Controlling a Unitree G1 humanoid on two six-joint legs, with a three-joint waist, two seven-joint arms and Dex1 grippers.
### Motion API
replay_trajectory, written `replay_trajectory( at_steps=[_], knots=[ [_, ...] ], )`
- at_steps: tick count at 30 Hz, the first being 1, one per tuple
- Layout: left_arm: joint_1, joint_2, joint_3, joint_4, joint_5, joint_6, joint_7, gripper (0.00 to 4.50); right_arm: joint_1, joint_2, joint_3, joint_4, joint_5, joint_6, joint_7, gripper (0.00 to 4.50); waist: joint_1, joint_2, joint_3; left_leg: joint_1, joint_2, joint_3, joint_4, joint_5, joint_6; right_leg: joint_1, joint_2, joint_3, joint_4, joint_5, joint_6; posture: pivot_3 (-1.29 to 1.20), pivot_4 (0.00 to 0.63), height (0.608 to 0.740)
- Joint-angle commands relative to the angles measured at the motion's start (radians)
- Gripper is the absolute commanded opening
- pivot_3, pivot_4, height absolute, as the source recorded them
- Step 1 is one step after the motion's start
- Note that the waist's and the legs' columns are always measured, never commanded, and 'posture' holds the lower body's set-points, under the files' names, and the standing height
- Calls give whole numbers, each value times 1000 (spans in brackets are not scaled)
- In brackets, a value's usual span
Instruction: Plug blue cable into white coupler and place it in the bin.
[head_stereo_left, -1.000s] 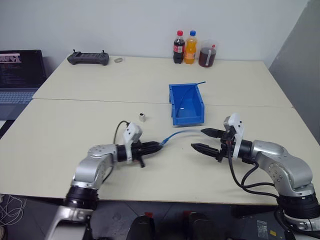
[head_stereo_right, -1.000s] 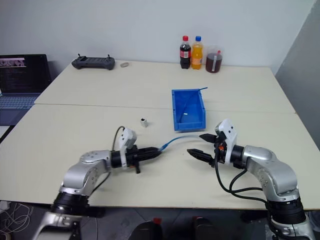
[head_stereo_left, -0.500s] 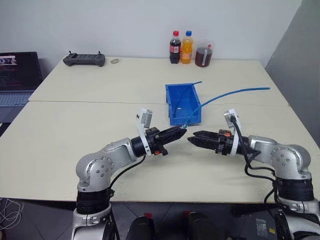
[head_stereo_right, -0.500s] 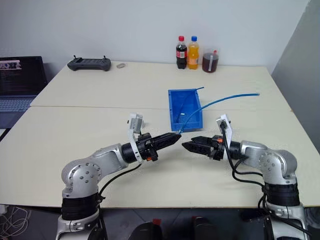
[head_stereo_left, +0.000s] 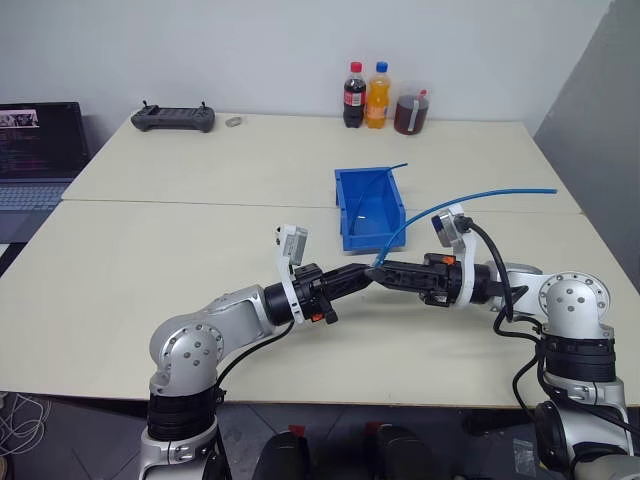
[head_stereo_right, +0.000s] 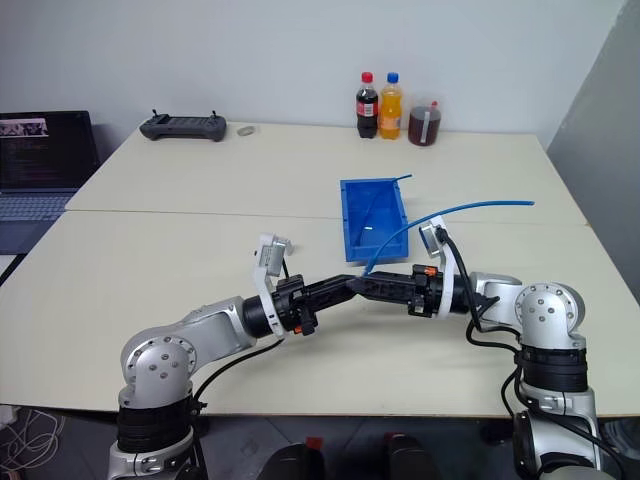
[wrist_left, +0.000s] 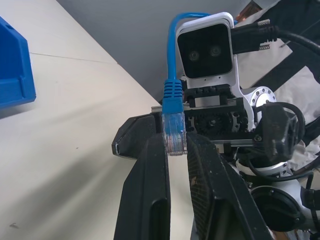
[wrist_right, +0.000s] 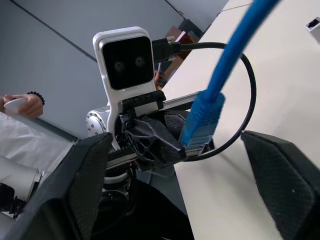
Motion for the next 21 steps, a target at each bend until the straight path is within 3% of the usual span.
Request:
replay_trajectory(
  at_steps=[1, 10, 20, 21],
  knots=[
    [-6, 8, 1, -29, -40, -17, 7, 221, -10, -1, -35, 0, 32, -15, -9, 3327, 0, 0, 0, 0, 0, 0, 0, 0, 0, 0, 0, 0, 0, 0, 0, 0, 150, 740],
    [-6, 29, -15, -24, -64, -24, 7, 221, -17, -13, -58, 10, 44, -10, -24, 1287, 0, 0, 0, 0, 0, 0, 0, 0, 0, 0, 0, 0, 0, 0, 0, 0, 150, 740],
    [-16, 40, -25, -11, -68, -38, 6, 221, -18, -31, -48, 7, 55, -2, -10, 1287, 0, 0, 0, 0, 0, 0, 0, 0, 0, 0, 0, 0, 0, 0, 0, 0, 150, 740],
    [-14, 41, -27, -13, -67, -39, 6, 221, -16, -36, -44, 7, 51, -5, -5, 1098, 0, 0, 0, 0, 0, 0, 0, 0, 0, 0, 0, 0, 0, 0, 0, 0, 150, 740]
  ],
)
